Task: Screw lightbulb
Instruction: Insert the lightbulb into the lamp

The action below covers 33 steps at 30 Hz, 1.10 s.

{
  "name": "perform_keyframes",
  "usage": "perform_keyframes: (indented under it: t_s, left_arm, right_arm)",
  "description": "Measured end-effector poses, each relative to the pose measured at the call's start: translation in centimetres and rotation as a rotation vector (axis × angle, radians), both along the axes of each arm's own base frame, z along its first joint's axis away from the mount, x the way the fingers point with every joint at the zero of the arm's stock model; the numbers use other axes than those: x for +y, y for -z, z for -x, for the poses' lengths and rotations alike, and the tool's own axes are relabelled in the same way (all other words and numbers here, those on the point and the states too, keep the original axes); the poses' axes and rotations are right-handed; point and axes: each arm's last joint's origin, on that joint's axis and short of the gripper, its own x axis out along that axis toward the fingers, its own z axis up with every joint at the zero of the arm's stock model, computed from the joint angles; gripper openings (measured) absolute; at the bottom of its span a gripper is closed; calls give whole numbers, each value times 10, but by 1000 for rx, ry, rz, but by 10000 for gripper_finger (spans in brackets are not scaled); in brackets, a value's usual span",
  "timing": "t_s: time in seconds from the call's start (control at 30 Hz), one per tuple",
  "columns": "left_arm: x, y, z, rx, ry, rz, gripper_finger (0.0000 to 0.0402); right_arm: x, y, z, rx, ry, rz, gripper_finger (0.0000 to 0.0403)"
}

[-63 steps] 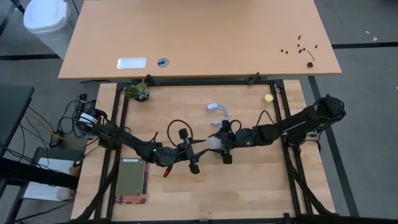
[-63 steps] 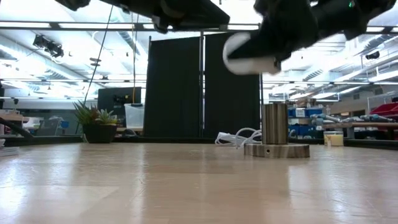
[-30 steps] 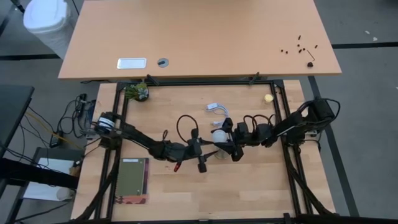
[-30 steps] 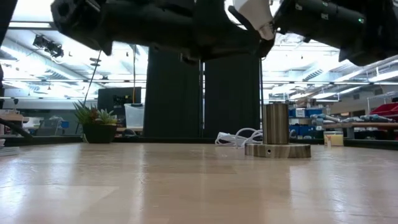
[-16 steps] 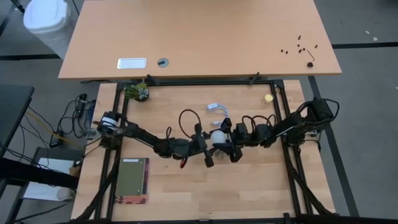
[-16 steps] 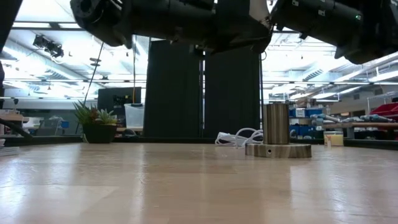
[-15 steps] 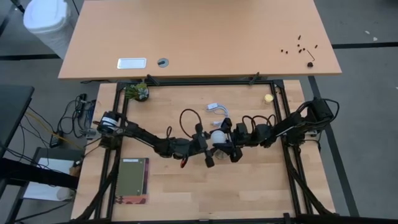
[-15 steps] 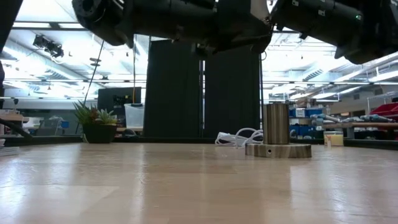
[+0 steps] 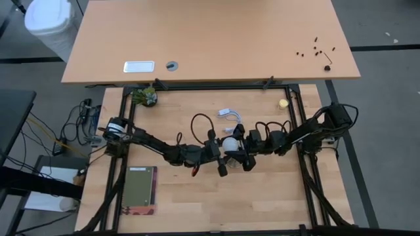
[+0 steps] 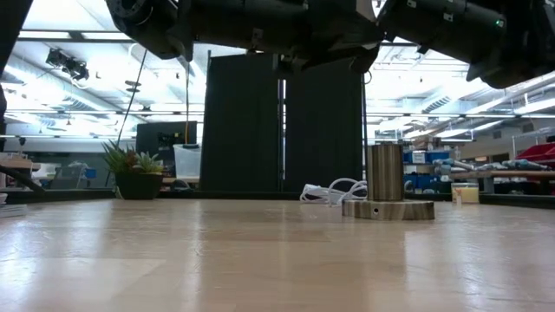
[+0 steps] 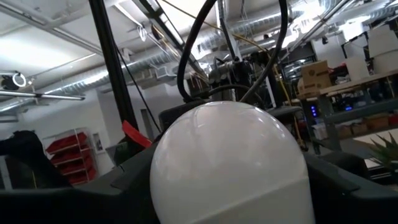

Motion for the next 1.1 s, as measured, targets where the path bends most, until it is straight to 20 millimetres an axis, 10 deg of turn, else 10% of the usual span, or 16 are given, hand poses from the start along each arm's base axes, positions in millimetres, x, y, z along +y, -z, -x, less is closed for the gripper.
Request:
perform_keyframes:
  t_s: [1.1]
  left_arm:
    - [-38,6,10,66,18,-14,113]
  right_arm:
    - [3,7,7,24,-123,-51,284]
